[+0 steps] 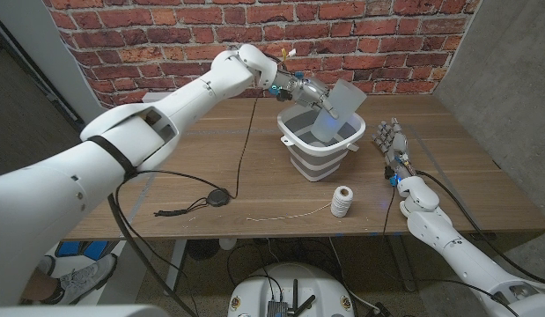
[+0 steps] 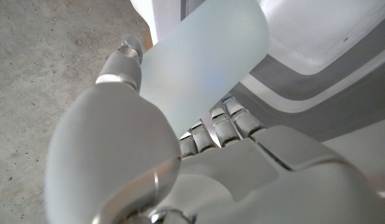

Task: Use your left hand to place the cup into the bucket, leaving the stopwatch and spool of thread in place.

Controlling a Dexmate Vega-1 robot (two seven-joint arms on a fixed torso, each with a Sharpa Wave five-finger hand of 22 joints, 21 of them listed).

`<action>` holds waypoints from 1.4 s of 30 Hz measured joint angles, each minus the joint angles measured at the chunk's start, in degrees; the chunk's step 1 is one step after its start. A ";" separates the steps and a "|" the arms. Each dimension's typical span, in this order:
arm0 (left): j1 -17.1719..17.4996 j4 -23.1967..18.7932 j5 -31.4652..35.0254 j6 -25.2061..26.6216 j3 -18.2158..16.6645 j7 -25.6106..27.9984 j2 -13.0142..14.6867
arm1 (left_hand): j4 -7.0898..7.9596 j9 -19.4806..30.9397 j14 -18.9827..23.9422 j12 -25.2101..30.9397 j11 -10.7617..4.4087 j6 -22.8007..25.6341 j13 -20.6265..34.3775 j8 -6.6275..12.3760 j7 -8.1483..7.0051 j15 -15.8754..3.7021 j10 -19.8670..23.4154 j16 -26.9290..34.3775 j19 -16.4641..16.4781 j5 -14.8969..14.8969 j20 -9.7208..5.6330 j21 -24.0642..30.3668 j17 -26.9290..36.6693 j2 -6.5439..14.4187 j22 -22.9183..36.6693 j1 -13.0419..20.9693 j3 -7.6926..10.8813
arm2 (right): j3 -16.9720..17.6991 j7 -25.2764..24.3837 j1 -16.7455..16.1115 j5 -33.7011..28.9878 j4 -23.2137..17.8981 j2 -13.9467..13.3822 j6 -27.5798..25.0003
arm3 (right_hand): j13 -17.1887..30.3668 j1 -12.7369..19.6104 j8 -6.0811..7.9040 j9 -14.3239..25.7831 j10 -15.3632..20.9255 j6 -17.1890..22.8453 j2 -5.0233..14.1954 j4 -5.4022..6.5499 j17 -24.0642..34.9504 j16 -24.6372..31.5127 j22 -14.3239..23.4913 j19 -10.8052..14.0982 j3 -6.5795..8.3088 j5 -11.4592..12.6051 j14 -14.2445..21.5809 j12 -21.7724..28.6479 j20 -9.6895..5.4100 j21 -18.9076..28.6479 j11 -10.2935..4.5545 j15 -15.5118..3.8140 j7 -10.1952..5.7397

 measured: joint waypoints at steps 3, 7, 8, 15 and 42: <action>0.01 1.03 0.73 -0.32 0.34 -0.44 -0.48 | 0.00 0.00 0.00 -0.05 0.00 0.00 0.07 0.00 0.00 0.00 0.00 0.00 0.00 0.00 0.00 0.00 0.00 0.00 0.00 0.00 0.00 | 0.02 0.25 0.15 0.09 0.62 0.24 0.22 | 0.00 0.00 0.00 0.00 0.00 0.00 0.00 0.00 0.00 0.00 0.00 0.00 0.00 -0.18 0.00 0.00 0.00 0.00 0.00 0.00 0.00; 0.14 2.17 1.21 -0.75 0.71 -0.77 -1.11 | 0.00 0.00 0.00 -0.07 0.00 0.00 0.08 -0.02 0.00 0.00 0.00 0.00 0.00 -0.01 0.00 0.00 0.00 0.00 0.00 0.00 0.00 | 0.02 0.51 0.22 0.18 0.92 0.40 0.47 | 0.00 0.00 0.00 0.00 0.00 0.00 0.00 0.00 0.00 0.00 0.00 0.00 0.00 -0.27 0.00 0.00 0.00 0.00 0.00 0.00 0.00; 0.18 2.23 1.27 -0.76 0.76 -0.81 -1.17 | 0.00 0.00 0.00 -0.09 0.00 0.00 0.08 -0.03 0.00 0.00 0.00 0.00 0.14 -0.01 -0.10 0.00 0.00 0.00 0.00 0.00 0.00 | 0.02 0.56 0.25 0.21 1.02 0.46 0.52 | 0.00 0.00 0.00 0.00 0.00 0.00 0.00 0.00 0.00 0.00 0.00 0.00 0.00 -0.27 0.00 0.00 0.00 0.00 0.00 0.00 0.00; 0.61 1.21 1.72 -0.28 0.98 -0.97 -0.89 | 0.00 0.00 -0.09 -0.52 0.00 0.00 0.14 -0.11 0.00 -0.09 0.00 -0.29 0.53 0.20 0.07 0.34 -0.10 0.00 0.19 0.00 0.00 | 0.06 0.83 0.26 0.40 1.24 0.58 0.81 | 0.00 0.00 0.00 0.00 0.00 0.31 0.00 0.00 -0.01 0.00 0.00 0.00 0.00 -0.27 0.00 0.00 0.00 0.00 0.00 0.00 0.31; 1.49 -6.60 3.01 5.20 1.77 -0.03 3.14 | 0.48 -1.22 -8.51 -6.05 2.45 -7.07 -0.74 -4.73 0.77 0.09 -9.29 -4.66 -1.49 0.42 0.19 0.00 -1.83 5.35 0.28 2.48 -1.48 | 0.44 1.18 -0.38 0.83 0.61 0.27 1.10 | 0.00 0.00 0.00 0.00 0.00 0.31 0.00 0.00 0.28 -0.01 0.00 0.21 0.00 -0.26 0.00 0.00 0.21 -0.01 0.00 0.00 0.31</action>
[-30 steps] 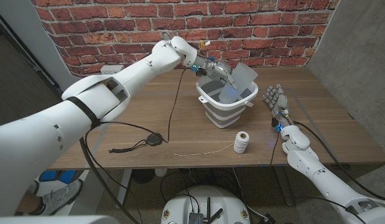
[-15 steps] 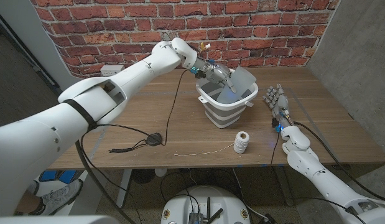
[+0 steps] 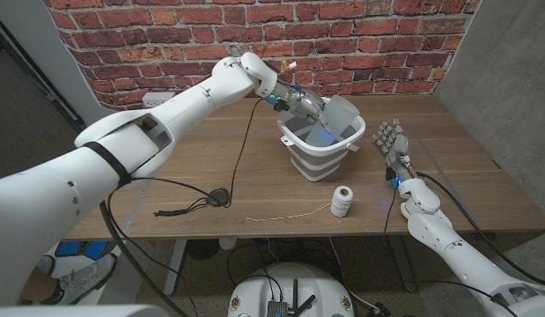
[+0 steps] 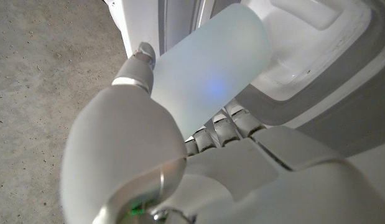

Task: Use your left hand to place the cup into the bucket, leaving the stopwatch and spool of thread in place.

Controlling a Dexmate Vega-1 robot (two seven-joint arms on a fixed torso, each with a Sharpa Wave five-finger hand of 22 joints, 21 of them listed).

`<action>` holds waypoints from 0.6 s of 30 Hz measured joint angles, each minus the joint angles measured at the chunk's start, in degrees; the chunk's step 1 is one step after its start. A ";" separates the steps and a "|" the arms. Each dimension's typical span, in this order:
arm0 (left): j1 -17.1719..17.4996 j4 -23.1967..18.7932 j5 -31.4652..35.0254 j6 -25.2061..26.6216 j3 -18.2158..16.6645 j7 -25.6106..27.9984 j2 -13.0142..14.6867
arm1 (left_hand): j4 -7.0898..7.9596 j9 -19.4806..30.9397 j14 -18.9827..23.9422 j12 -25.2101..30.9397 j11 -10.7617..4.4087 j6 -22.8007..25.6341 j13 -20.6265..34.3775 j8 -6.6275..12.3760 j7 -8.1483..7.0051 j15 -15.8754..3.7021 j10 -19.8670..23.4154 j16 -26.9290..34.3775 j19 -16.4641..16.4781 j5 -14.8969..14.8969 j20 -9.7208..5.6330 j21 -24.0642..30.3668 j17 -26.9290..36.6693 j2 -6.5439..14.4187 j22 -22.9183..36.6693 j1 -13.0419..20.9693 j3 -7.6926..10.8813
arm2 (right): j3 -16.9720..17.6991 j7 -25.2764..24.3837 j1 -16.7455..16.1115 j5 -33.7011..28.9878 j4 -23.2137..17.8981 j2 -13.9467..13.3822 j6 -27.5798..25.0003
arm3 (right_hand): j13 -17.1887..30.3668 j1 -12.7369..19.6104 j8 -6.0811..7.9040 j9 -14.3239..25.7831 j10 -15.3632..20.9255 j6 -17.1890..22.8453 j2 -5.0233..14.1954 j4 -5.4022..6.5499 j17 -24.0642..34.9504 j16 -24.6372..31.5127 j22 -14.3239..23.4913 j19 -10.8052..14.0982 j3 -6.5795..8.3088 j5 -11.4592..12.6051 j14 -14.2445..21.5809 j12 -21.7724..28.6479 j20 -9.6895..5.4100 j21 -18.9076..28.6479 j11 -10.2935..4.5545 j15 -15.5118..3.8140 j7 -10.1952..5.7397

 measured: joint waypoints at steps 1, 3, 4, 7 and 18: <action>0.00 -0.05 0.00 0.00 0.00 0.00 0.03 | -0.04 -0.10 -0.22 -0.23 0.36 -0.37 -0.12 -0.51 0.23 0.03 -0.37 -0.28 0.01 0.00 -0.01 0.00 -0.23 0.00 0.00 0.00 -0.30 | 0.00 0.02 0.00 0.01 0.00 0.00 0.00 | 0.00 0.00 0.00 0.00 0.00 0.00 0.00 0.00 0.00 0.00 0.00 0.11 0.00 0.00 0.00 0.00 0.11 0.00 0.00 0.00 0.00; 0.00 -0.24 -0.20 0.38 -0.02 -0.21 0.15 | 0.18 -0.35 -1.31 -0.91 0.99 -1.71 -0.56 -1.65 0.42 0.03 -1.73 -0.98 -0.64 0.00 -0.22 -0.32 -0.63 0.24 0.00 -0.26 -0.73 | 0.00 0.10 0.35 0.02 0.32 0.00 -0.01 | 0.00 0.00 0.00 0.00 0.00 0.00 0.00 0.00 0.00 0.00 0.00 0.10 0.00 0.00 0.00 0.00 0.10 0.00 0.00 0.00 0.00; 0.00 -0.24 -0.25 0.44 -0.02 -0.24 0.15 | 0.13 -0.47 -1.95 -1.28 1.27 -2.42 -0.88 -2.30 0.46 0.12 -2.54 -1.41 -1.05 0.00 -0.17 -0.44 -0.91 0.36 0.00 -0.40 -1.07 | 0.00 0.10 0.41 0.02 0.43 0.00 -0.01 | 0.00 0.00 0.00 0.00 0.00 0.00 0.00 0.00 0.00 0.00 0.00 0.10 0.00 0.00 0.00 0.00 0.10 0.00 0.00 0.00 0.00; 0.00 -0.90 -0.53 0.73 -0.11 -0.58 0.50 | 0.25 -0.90 -4.84 -2.64 2.54 -4.57 -2.47 -5.21 0.75 0.18 -5.25 -3.04 -2.50 -0.48 -0.16 -0.44 -2.24 -0.04 -0.12 -2.35 -1.97 | 0.01 0.37 0.75 0.09 0.91 0.04 -0.07 | 0.00 0.00 0.00 0.00 0.00 0.00 0.00 0.00 0.00 0.00 0.00 0.10 0.00 0.00 0.00 0.00 0.10 0.00 0.00 0.00 0.00; -0.58 -1.38 -1.64 0.95 -0.47 -2.53 1.12 | 0.59 -1.19 -13.38 -4.66 7.94 -7.79 -8.78 -13.15 1.15 2.73 -12.66 -4.48 -7.97 -1.55 0.01 -1.17 -4.00 -1.24 -0.43 -5.60 -3.10 | -0.10 1.06 1.83 0.19 2.49 0.50 -0.10 | 0.00 0.00 0.00 0.00 0.00 0.23 0.00 0.00 0.00 -0.01 0.00 0.10 0.00 0.00 0.00 0.00 0.10 0.00 0.00 0.00 -0.23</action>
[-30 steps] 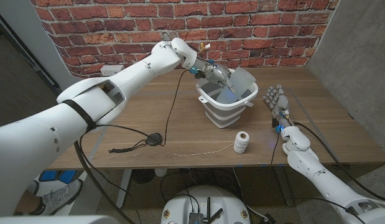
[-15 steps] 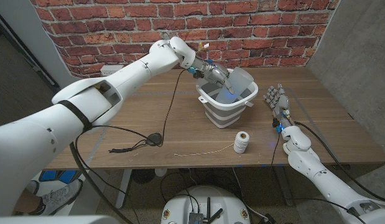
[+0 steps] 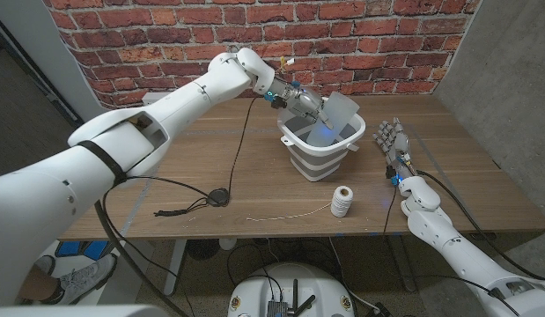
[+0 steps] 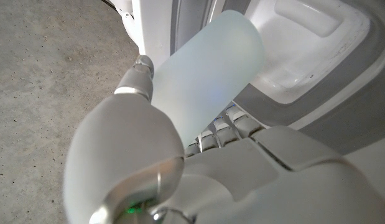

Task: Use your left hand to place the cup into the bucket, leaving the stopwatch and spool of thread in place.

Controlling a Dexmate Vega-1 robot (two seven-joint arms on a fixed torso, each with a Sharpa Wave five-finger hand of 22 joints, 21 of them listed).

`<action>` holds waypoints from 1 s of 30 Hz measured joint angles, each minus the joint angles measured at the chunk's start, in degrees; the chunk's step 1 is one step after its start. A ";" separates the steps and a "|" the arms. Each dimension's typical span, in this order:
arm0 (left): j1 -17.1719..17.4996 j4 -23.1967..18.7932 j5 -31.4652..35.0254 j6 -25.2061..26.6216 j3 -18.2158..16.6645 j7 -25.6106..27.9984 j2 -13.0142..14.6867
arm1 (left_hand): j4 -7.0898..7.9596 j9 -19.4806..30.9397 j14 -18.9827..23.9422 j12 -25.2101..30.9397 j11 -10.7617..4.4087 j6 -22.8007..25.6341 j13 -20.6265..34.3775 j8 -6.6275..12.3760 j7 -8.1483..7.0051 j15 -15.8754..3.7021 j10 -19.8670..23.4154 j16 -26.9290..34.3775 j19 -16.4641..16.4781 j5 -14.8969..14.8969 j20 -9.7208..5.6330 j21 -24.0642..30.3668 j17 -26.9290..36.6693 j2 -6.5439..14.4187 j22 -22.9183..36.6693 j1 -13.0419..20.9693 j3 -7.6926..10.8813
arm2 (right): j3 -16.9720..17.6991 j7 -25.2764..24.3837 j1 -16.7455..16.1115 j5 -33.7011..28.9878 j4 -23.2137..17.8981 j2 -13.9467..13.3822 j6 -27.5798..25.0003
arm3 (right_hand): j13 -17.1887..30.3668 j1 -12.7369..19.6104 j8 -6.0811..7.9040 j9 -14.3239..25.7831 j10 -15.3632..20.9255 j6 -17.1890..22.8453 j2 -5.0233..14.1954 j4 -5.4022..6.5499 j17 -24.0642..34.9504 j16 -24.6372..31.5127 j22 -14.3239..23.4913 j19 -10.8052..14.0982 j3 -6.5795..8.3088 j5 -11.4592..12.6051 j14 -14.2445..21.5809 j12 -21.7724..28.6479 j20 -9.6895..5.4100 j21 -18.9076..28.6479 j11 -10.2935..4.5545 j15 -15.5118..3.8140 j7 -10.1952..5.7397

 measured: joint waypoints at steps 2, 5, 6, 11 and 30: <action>-0.05 0.00 -0.15 -0.11 -0.01 -0.44 0.03 | 0.03 0.00 -1.82 0.00 1.08 -0.72 -1.06 -1.32 0.08 0.78 -1.08 0.00 -1.05 -0.01 0.01 0.00 0.00 -0.33 0.00 -0.33 -0.03 | -0.04 0.03 0.17 0.00 0.27 0.08 0.00 | 0.00 0.00 0.00 0.00 0.00 0.00 0.00 0.00 0.00 0.00 0.00 0.00 0.00 0.00 0.00 0.00 0.00 0.00 0.00 0.00 0.00; -0.42 0.09 -0.34 -0.33 -0.04 -1.18 0.16 | 0.19 0.00 -4.17 -0.03 2.25 -1.97 -2.58 -3.34 0.32 2.13 -2.82 0.00 -2.70 -0.44 0.00 -0.16 0.00 -0.40 -0.07 -1.15 -0.19 | -0.10 0.17 0.42 0.01 0.63 0.19 0.00 | 0.00 0.00 0.00 0.00 0.00 0.00 0.00 0.00 0.00 0.00 0.00 0.00 0.00 0.00 0.00 0.00 0.00 0.00 0.00 0.00 0.00; -0.51 0.12 -0.37 -0.37 -0.05 -1.31 0.18 | 0.26 0.00 -4.93 -0.03 2.61 -2.32 -3.04 -4.00 0.44 2.66 -3.67 0.00 -3.34 -0.45 0.00 -0.16 0.00 -0.47 -0.07 -1.21 -0.26 | -0.11 0.17 0.45 0.01 0.67 0.20 0.00 | 0.00 0.00 0.00 0.00 0.00 0.00 0.00 0.00 0.00 0.23 0.00 0.00 0.00 0.00 0.00 0.00 0.00 0.00 0.00 0.00 0.00; -0.95 0.45 -0.54 -0.75 -0.04 -2.40 0.25 | 0.17 0.06 -8.71 -0.16 4.48 -4.58 -4.50 -6.61 0.71 4.14 -7.23 0.00 -6.36 -1.27 0.14 -0.16 0.00 -0.93 -0.07 -3.03 -0.64 | -0.17 0.23 0.69 0.01 1.04 0.35 0.00 | 0.00 0.00 0.00 0.00 0.00 -0.01 0.00 0.00 -0.01 0.24 0.00 0.00 0.00 0.00 0.00 0.00 0.00 0.00 0.00 0.00 0.00; -2.45 3.75 -0.94 -2.99 0.47 -6.73 -0.88 | 1.37 0.13 -15.29 -0.43 6.02 -10.25 -5.67 -8.88 3.50 5.87 -13.62 -0.45 -18.24 -2.95 0.18 -0.62 0.01 -1.06 -0.06 -9.64 -1.84 | -0.28 0.66 1.16 0.13 2.07 0.70 0.04 | 0.00 0.00 0.00 0.00 0.00 -0.01 0.00 -0.24 -0.01 0.23 0.00 0.31 0.24 0.00 0.00 0.00 0.31 0.00 0.00 0.00 0.01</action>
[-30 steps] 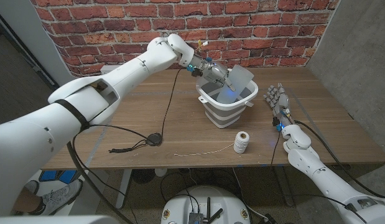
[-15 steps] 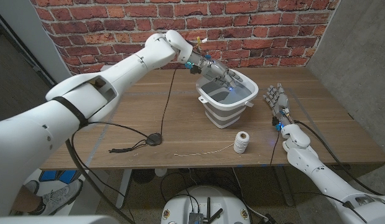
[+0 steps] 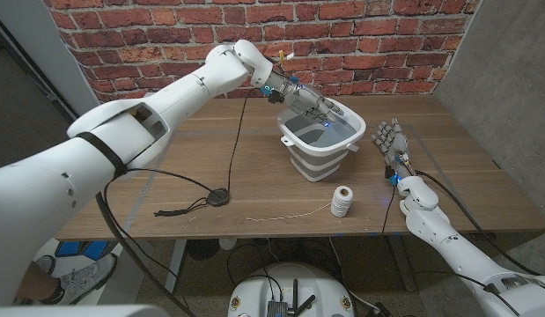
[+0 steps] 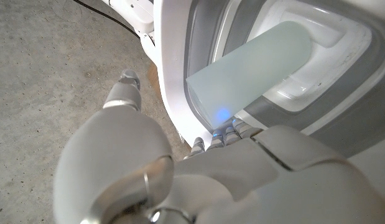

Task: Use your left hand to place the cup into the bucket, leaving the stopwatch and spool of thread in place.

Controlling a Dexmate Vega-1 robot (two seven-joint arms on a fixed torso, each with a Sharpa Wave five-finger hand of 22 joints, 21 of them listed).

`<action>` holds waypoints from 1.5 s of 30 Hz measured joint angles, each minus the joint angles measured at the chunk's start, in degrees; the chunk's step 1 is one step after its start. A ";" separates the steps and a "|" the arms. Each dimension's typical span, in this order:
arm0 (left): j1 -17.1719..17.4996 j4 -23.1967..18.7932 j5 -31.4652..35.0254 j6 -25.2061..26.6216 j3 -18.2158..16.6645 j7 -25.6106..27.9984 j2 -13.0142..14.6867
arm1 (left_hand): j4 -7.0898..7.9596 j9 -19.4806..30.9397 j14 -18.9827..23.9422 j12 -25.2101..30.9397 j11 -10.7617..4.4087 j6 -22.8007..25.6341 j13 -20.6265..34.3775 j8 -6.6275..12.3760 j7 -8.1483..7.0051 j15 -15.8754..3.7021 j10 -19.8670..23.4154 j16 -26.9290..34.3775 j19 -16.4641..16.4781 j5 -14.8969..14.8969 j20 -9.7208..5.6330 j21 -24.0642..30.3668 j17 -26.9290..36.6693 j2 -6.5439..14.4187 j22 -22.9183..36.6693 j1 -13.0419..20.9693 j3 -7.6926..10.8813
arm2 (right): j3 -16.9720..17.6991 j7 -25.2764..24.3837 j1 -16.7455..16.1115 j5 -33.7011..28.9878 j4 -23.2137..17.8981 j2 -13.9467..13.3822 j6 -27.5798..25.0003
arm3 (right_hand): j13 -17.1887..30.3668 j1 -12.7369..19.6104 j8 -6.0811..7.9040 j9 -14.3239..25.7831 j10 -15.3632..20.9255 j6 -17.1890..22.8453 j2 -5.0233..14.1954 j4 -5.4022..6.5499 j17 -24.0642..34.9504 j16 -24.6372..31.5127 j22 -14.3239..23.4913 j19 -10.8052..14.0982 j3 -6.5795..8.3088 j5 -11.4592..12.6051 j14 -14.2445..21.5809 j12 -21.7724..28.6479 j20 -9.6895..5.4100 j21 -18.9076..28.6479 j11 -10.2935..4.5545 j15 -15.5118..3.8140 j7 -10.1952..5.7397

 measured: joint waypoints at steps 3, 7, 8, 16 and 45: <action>-0.04 -0.08 -0.13 -0.01 -0.01 -0.35 0.06 | 0.01 -0.13 -0.06 0.22 -0.94 0.00 -0.04 0.00 0.00 -0.74 0.08 0.34 -0.09 0.00 -0.09 0.24 0.00 0.12 0.00 -0.94 -0.01 | -0.02 0.10 0.05 0.03 0.17 0.05 0.09 | 0.00 0.00 0.00 0.00 0.00 0.00 0.00 0.00 0.00 0.00 0.00 0.00 0.00 0.00 0.00 0.00 0.00 0.00 0.00 0.00 0.00; 0.02 -1.00 -0.43 0.12 -0.51 -0.23 0.53 | 0.25 -0.12 -0.17 0.56 -1.76 -0.08 -0.03 0.00 0.10 -1.45 0.11 0.77 0.58 0.00 -0.09 0.68 0.00 0.29 0.00 -1.68 -0.24 | -0.03 0.21 0.12 0.05 0.37 0.09 0.19 | 0.00 0.00 0.00 0.00 0.00 0.00 0.00 0.00 0.00 0.00 0.00 0.00 0.00 0.00 0.00 0.00 0.00 0.00 0.00 0.00 0.00; 0.19 -1.48 -0.58 0.29 -0.79 0.01 0.79 | 0.25 -0.12 -0.17 0.68 -1.87 0.06 -0.03 0.00 0.25 -1.45 0.22 0.77 0.72 0.00 0.01 0.68 0.01 0.30 0.00 -1.67 -0.24 | -0.03 0.23 0.13 0.06 0.39 0.10 0.22 | 0.00 0.00 0.00 0.00 0.00 0.00 0.00 0.00 0.00 0.00 0.00 0.00 0.00 0.00 0.00 0.00 0.00 0.00 0.00 0.00 0.00; 1.37 -4.85 -1.34 1.44 -2.09 1.64 2.59 | 0.24 -0.12 -0.30 0.89 -2.23 1.41 -0.03 0.68 0.25 -1.74 0.00 0.98 1.33 0.01 0.01 0.68 -0.09 0.44 0.00 -2.42 -0.24 | -0.03 0.24 0.14 0.06 0.41 0.09 0.29 | 0.00 0.00 0.00 0.00 0.00 0.00 0.00 0.00 0.00 0.00 0.00 0.00 0.00 0.00 0.00 0.00 0.00 0.00 0.00 0.00 0.00; 7.99 -17.74 -4.38 1.28 -8.45 12.47 9.41 | 0.08 -0.11 1.03 0.87 -2.75 4.85 -0.02 0.70 0.47 -2.45 1.10 1.12 3.84 0.01 -0.07 1.12 -0.28 2.53 0.00 -5.40 -0.06 | 0.09 -0.74 -0.85 -0.28 -2.10 -1.08 -0.62 | 0.00 0.00 0.00 0.00 0.00 0.00 0.00 -0.22 -0.01 0.00 0.00 0.00 -0.23 0.00 0.00 0.00 -0.01 0.00 0.00 0.00 0.00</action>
